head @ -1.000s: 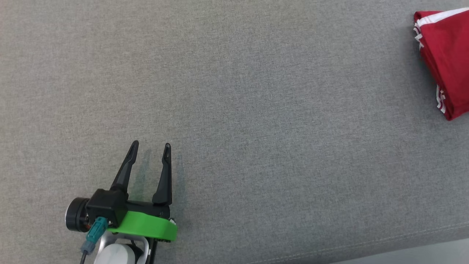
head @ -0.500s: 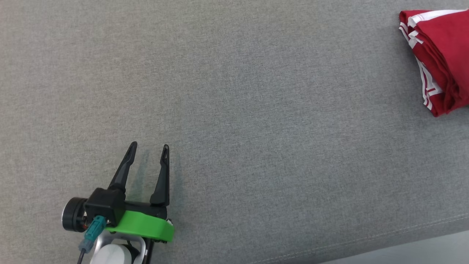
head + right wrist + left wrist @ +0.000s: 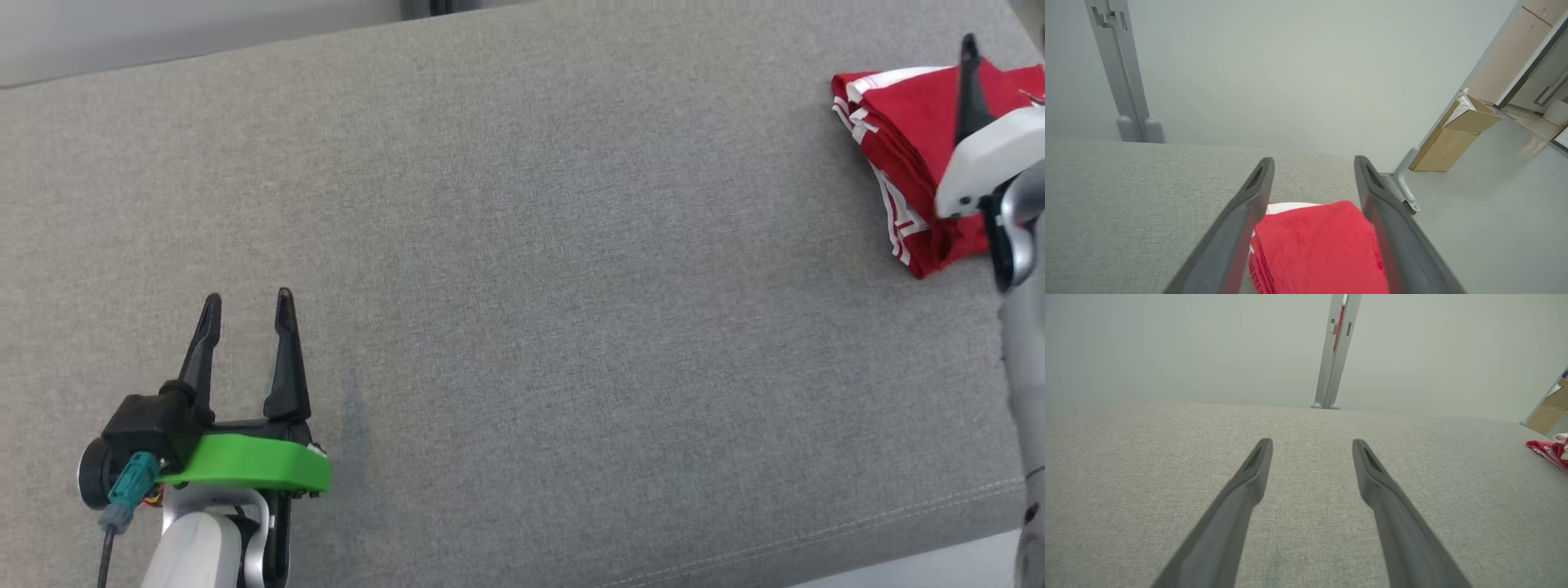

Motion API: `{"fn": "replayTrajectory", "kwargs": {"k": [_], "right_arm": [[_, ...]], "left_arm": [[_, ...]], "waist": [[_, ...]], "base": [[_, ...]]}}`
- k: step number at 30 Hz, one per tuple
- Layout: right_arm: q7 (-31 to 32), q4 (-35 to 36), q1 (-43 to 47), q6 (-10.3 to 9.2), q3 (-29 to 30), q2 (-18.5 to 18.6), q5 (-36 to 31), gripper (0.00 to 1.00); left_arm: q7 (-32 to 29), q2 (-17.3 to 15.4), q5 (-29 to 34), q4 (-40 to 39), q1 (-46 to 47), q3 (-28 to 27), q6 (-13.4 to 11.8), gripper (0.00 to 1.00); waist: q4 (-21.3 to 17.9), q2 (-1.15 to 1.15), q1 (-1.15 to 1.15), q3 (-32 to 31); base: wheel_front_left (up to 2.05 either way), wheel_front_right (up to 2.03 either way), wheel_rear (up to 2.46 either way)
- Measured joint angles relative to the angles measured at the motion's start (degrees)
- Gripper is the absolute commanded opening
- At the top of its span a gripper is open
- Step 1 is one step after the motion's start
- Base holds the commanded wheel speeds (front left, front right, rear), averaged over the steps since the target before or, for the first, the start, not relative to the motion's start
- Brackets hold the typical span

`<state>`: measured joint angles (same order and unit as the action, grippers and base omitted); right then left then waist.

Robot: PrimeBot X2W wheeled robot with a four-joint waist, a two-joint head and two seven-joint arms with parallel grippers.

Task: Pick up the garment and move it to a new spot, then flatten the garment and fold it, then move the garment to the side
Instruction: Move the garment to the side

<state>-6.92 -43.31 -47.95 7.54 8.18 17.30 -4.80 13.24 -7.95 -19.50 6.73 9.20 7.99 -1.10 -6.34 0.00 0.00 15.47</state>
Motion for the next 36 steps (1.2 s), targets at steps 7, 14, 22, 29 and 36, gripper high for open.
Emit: {"fn": "replayTrajectory", "kwargs": {"k": [7, 14, 22, 29, 36], "right_arm": [[-3.7, 2.3, 6.3, -0.01, -3.8, -7.2, -0.1, 1.0], [-5.9, 6.3, 14.8, -0.01, -7.0, -12.3, 0.1, 1.0], [-7.4, 13.5, 25.4, -0.01, -8.1, -14.3, 1.6, 1.0], [-7.8, 21.1, 36.2, -0.01, -11.1, -14.4, 7.8, 1.0], [-8.1, 25.7, 42.0, -0.01, -11.6, -14.4, 11.8, 1.0]], "left_arm": [[1.3, 1.3, -2.4, 5.2, -0.7, -2.5, -0.3, 1.0], [1.7, 2.2, -3.7, 8.9, -3.9, -4.9, -0.3, 1.0], [1.8, 2.8, -2.2, 10.0, -6.9, -5.7, -0.4, 1.0], [1.8, 3.3, 0.1, 8.3, -10.1, -5.1, 0.3, 1.0], [1.8, 3.8, 2.0, 5.9, -11.9, -4.1, 0.8, 1.0]], "waist": [[0.3, 0.0, 0.0, -5.2], [1.5, 0.0, 0.0, -10.3], [4.3, 0.0, 0.0, -13.7], [6.2, 0.0, -0.01, -15.5], [6.2, 0.0, -0.01, -15.8]], "base": [[0.0, 0.0, 0.0], [0.0, 0.0, 0.0], [0.0, 0.0, 0.0], [0.0, 0.0, 0.0], [0.0, 0.0, 0.0]]}}
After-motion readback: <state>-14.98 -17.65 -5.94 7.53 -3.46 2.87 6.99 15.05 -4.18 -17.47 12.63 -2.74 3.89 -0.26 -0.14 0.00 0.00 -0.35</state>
